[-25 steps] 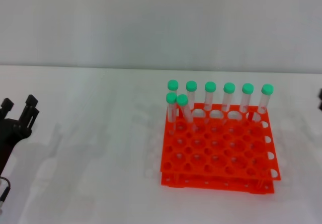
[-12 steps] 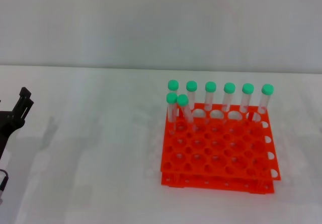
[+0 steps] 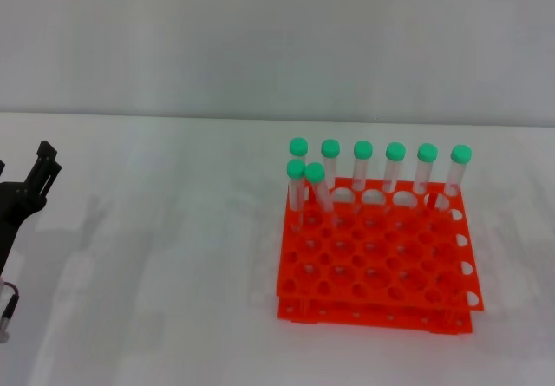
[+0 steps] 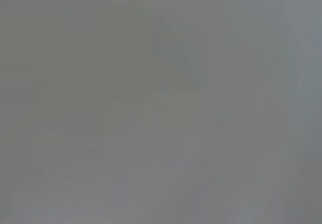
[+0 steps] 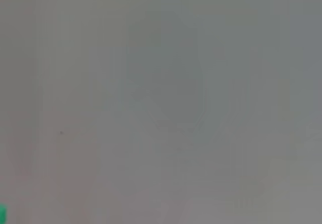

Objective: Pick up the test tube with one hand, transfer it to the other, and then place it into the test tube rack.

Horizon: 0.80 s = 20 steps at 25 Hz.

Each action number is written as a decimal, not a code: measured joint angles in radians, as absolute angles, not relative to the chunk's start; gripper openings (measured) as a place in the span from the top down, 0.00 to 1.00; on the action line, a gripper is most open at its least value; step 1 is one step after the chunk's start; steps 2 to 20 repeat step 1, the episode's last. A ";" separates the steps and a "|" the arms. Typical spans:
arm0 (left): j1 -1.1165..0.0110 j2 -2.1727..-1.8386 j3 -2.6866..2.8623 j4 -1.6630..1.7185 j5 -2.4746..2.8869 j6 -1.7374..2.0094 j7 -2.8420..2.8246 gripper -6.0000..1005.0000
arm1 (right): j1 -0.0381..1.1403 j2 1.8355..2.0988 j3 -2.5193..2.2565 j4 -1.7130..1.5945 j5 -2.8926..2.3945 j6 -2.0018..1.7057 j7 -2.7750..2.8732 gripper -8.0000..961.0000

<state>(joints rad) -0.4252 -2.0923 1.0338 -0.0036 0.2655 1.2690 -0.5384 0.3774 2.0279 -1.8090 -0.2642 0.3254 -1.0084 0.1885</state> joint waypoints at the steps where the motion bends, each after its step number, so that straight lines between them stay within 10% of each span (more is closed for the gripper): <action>1: -0.428 -2.092 1.034 -0.005 0.266 1.267 -0.538 0.12 | 0.377 2.028 -1.813 -0.264 0.325 -1.008 0.189 0.16; 20: -0.428 -2.092 1.034 -0.005 0.266 1.267 -0.538 0.12 | 0.377 2.028 -1.813 -0.264 0.325 -1.008 0.189 0.16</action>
